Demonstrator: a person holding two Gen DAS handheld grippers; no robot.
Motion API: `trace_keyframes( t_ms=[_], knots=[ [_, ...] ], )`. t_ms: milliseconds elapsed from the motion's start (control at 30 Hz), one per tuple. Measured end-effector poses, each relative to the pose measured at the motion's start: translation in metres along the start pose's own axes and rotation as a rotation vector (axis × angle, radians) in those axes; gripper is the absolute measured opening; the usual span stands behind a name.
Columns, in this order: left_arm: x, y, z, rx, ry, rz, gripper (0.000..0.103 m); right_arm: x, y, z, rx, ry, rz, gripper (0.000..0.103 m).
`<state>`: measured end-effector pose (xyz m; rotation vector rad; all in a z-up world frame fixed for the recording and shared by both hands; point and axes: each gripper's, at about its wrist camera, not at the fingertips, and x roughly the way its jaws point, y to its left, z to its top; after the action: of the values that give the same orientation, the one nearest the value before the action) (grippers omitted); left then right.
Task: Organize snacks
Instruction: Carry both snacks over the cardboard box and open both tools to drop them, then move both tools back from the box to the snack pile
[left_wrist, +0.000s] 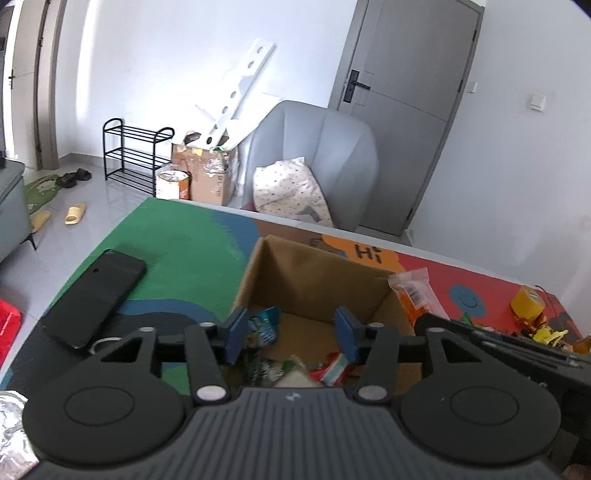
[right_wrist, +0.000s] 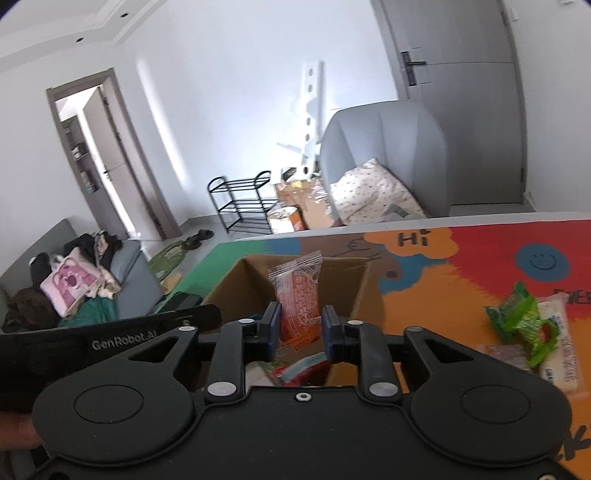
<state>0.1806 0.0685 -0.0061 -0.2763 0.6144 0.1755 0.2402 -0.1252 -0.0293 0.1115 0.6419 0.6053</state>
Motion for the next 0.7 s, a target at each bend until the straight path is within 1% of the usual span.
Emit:
trace_keyframes(
  t_ms=[33,67,100,167,200,267,300,367,433,533,633,700],
  knots=[
    [-0.001,0.001,-0.001,0.002,0.0,0.008,0.06,0.0,0.002,-0.001,-0.006,0.004,-0.004,0.033],
    [-0.002,0.001,-0.001,0.003,0.002,0.013,0.065,-0.001,0.003,-0.002,-0.013,-0.003,-0.021,0.034],
    [-0.003,0.001,-0.002,0.005,0.002,0.013,0.066,-0.002,0.004,-0.002,-0.019,-0.005,-0.028,0.035],
    [-0.006,0.001,-0.004,0.013,0.0,0.007,0.073,-0.005,0.001,-0.004,-0.009,0.003,-0.029,0.042],
    [-0.006,-0.001,-0.005,0.017,-0.001,0.011,0.076,-0.007,-0.001,-0.005,-0.002,0.002,-0.036,0.043],
    [-0.007,-0.004,-0.007,0.024,-0.003,0.015,0.081,-0.013,-0.005,-0.007,0.001,-0.002,-0.063,0.047],
    [-0.007,-0.004,-0.007,0.026,-0.002,0.012,0.082,-0.015,-0.007,-0.007,0.004,-0.003,-0.072,0.049],
    [-0.007,-0.007,-0.009,0.035,0.003,0.008,0.087,-0.021,-0.012,-0.009,0.013,-0.007,-0.09,0.057],
    [-0.008,-0.012,-0.011,0.042,0.013,0.005,0.088,-0.028,-0.018,-0.011,0.026,-0.015,-0.108,0.061],
    [-0.009,-0.017,-0.013,0.052,0.021,-0.011,0.09,-0.038,-0.031,-0.013,0.042,-0.023,-0.129,0.063],
    [-0.012,-0.026,-0.017,0.073,0.02,-0.027,0.093,-0.05,-0.045,-0.017,0.055,-0.023,-0.153,0.068],
    [-0.014,-0.033,-0.019,0.083,0.02,-0.038,0.095,-0.058,-0.055,-0.019,0.074,-0.023,-0.168,0.069]
  ],
)
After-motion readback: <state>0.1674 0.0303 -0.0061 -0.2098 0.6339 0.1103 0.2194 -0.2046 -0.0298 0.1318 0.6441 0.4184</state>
